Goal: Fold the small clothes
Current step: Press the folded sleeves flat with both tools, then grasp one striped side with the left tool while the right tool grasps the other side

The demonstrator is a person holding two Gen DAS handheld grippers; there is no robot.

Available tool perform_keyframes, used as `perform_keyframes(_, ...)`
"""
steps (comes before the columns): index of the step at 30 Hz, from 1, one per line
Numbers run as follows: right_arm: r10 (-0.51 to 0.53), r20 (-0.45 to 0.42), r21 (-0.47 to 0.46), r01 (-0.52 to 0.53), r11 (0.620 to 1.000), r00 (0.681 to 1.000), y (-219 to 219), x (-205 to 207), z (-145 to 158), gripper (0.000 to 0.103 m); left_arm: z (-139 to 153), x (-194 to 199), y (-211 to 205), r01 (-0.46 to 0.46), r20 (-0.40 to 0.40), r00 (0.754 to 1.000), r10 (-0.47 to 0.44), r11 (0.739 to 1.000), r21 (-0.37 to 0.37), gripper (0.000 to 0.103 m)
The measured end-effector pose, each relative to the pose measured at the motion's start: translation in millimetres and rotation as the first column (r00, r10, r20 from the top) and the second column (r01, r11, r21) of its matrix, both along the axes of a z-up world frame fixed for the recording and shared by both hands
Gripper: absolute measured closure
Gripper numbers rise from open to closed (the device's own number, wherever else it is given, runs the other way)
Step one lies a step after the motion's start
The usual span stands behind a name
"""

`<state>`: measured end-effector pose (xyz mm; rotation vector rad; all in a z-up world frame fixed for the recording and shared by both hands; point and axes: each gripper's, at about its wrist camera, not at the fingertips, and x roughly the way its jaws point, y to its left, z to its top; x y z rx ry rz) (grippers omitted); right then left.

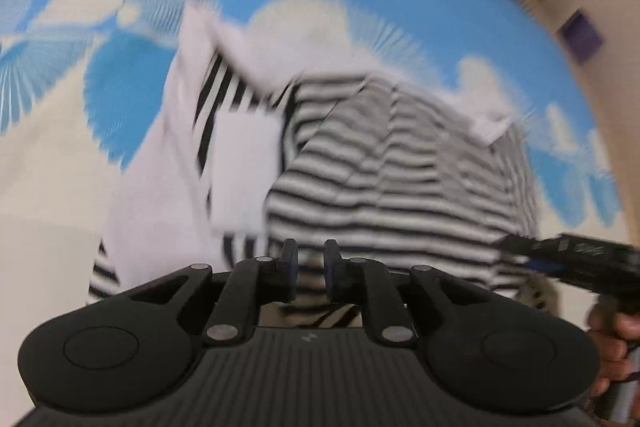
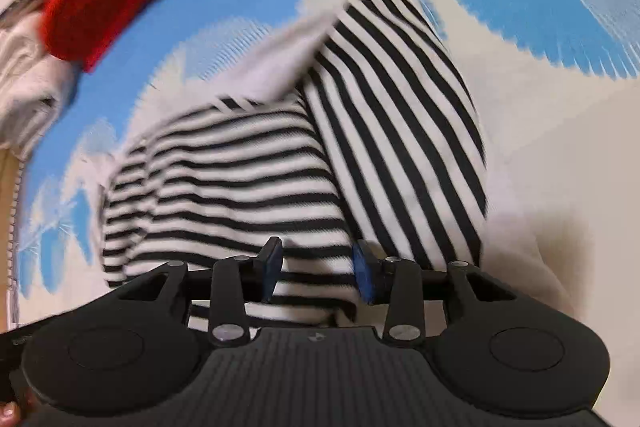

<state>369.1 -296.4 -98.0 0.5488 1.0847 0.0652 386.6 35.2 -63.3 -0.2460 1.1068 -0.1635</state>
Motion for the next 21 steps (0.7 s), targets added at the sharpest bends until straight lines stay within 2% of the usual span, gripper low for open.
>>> perform_keyframes(1, 0.007, -0.015, -0.005, -0.007, 1.000, 1.000, 1, 0, -2, 0.063, 0, -2, 0, 0.008, 0.005, 1.000, -0.007, 1.000, -0.008, 0.081)
perform_keyframes(3, 0.005, -0.097, -0.033, -0.009, 0.999, 0.995, 6, 3, -13, 0.063, -10, -6, -7, 0.034, -0.048, 0.998, -0.033, 0.999, 0.028, 0.074)
perform_keyframes(5, -0.032, -0.127, -0.049, 0.026, 0.998, 0.991, 6, -1, -13, 0.062, -28, -15, -13, 0.113, -0.154, 0.984, -0.095, 0.987, 0.114, 0.074)
perform_keyframes(6, -0.047, -0.108, -0.053, 0.042, 0.998, 0.993, 5, -6, -6, 0.062, -27, -22, -12, 0.109, -0.152, 0.985, -0.084, 0.980, 0.165, 0.079)
perform_keyframes(7, -0.060, -0.064, -0.065, 0.056, 0.996, 0.996, 3, -11, 10, 0.062, -8, -31, -7, 0.064, -0.074, 0.996, -0.049, 0.976, 0.209, 0.082)
perform_keyframes(8, -0.071, -0.006, -0.079, 0.070, 0.994, 0.997, 2, -15, 30, 0.062, 16, -41, -2, 0.051, 0.026, 0.998, -0.058, 0.974, 0.219, 0.081)
perform_keyframes(9, -0.081, 0.072, -0.078, 0.087, 0.993, 0.994, -2, -23, 54, 0.062, 40, -51, 1, 0.049, 0.118, 0.990, -0.077, 0.975, 0.218, 0.081)
perform_keyframes(10, -0.092, 0.160, -0.062, 0.103, 0.993, 0.983, -10, -35, 80, 0.063, 69, -67, 8, 0.033, 0.225, 0.971, -0.081, 0.977, 0.211, 0.081)
perform_keyframes(12, -0.114, 0.300, -0.046, 0.134, 0.990, 0.947, -23, -69, 126, 0.063, 107, -91, 19, 0.009, 0.334, 0.939, -0.075, 0.981, 0.194, 0.076)
perform_keyframes(14, -0.124, 0.415, -0.033, 0.152, 0.988, 0.901, -35, -101, 162, 0.062, 135, -120, 33, -0.009, 0.375, 0.925, -0.060, 0.984, 0.179, 0.076)
perform_keyframes(16, -0.106, 0.490, -0.059, 0.154, 0.986, 0.865, -42, -137, 185, 0.061, 149, -153, 44, -0.019, 0.377, 0.925, -0.041, 0.988, 0.155, 0.075)
perform_keyframes(19, -0.080, 0.537, -0.070, 0.138, 0.988, 0.840, -52, -194, 185, 0.059, 155, -209, 55, -0.031, 0.390, 0.921, -0.016, 0.993, 0.116, 0.069)
perform_keyframes(21, -0.073, 0.516, -0.081, 0.133, 0.988, 0.853, -57, -224, 169, 0.059, 148, -242, 59, -0.042, 0.403, 0.915, -0.001, 0.994, 0.100, 0.061)
